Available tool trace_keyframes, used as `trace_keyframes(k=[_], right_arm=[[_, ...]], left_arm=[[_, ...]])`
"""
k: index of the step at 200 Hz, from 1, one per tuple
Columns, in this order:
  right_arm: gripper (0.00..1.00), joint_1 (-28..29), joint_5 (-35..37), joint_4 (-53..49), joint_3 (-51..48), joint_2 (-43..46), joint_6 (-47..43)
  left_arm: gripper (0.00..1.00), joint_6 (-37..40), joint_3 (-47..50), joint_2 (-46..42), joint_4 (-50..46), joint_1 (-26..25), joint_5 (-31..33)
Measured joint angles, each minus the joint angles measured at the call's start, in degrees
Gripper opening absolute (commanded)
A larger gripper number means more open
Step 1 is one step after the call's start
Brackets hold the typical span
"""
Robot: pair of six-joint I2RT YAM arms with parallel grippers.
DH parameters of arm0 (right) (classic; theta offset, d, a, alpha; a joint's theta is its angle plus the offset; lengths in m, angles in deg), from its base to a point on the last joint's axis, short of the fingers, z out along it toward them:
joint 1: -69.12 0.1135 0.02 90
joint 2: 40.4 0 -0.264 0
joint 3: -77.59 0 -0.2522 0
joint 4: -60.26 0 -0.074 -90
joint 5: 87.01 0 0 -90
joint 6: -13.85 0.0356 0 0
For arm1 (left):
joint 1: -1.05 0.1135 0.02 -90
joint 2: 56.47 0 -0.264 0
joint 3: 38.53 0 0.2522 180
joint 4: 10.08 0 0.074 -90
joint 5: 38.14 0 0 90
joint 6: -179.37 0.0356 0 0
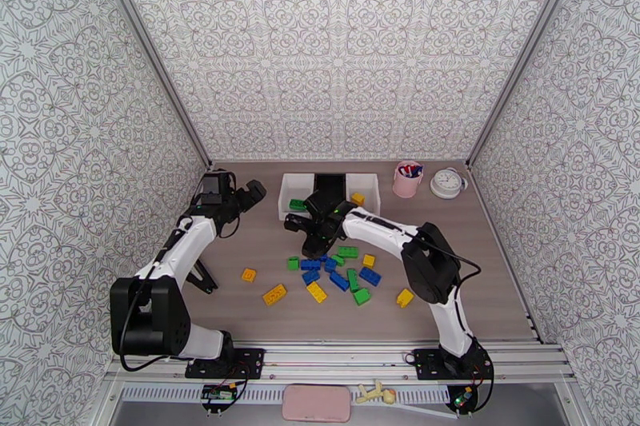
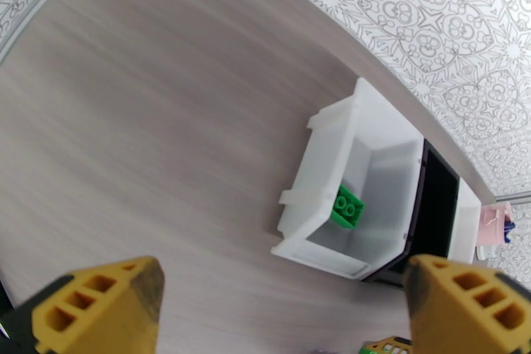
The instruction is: Sort the legos into containers by color
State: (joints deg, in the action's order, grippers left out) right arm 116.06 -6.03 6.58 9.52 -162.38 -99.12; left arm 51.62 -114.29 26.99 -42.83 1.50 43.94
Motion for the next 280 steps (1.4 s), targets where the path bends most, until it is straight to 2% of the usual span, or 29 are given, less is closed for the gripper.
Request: trace_keyframes(k=[145,234,280], right_arm=[[0.61,0.00,-0.66,-6.05,4.20,-5.29,-3.52],[0.37,0.00,-0.15,-7.10,4.90,-6.88,-4.00],[0.12,-0.04,0.04,-7.02,4.90,-6.86,-4.59]], left_arm=[[1.00,0.17,0.39,-0.17,0.02,-0.13,0.00],[1.00,0.28,0.39,-0.17,0.00,-1.36,0.02],[1.00,0.87,0.39,-0.17,-0.04,-2.08,0.02]])
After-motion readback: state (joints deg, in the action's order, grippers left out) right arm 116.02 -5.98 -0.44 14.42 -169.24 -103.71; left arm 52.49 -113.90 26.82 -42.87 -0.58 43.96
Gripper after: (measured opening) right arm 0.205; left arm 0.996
